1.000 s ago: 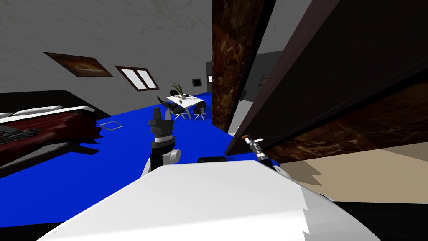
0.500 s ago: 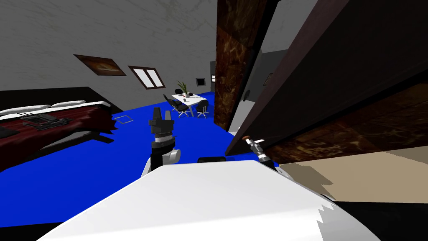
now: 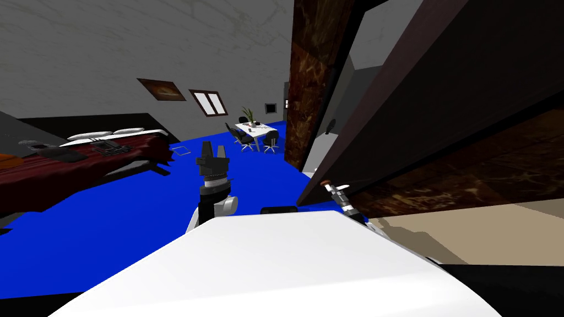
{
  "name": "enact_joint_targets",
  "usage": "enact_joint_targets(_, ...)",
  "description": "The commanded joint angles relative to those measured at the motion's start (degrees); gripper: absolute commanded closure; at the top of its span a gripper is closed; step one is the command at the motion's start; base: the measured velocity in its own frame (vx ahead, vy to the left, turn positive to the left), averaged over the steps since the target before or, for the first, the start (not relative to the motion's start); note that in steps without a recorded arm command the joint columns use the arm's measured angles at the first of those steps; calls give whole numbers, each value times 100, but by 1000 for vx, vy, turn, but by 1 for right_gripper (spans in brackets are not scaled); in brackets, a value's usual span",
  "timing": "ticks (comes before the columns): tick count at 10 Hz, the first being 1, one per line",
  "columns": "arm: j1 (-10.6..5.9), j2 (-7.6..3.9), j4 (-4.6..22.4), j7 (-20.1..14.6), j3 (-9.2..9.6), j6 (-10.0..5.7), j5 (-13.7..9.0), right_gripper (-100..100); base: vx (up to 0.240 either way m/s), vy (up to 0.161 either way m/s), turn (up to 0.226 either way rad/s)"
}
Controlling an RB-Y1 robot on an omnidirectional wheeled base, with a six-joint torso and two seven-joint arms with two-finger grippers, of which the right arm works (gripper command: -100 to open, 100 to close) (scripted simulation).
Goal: Pull the door open
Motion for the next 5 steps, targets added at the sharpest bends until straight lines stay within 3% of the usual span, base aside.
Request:
enact_joint_targets(1, 29, -54, 34, -11, -15, -80, -12, 100, -176, -83, 162)
enact_joint_targets(3, 46, -83, 87, -28, -6, -169, -12, 100, -173, -72, 134)
enact_joint_targets(4, 80, -45, -10, -27, 20, -98, 1, 100, -76, -22, 31)
enact_joint_targets(5, 87, -51, 22, -35, 32, -140, 2, 100, -133, -59, 149)
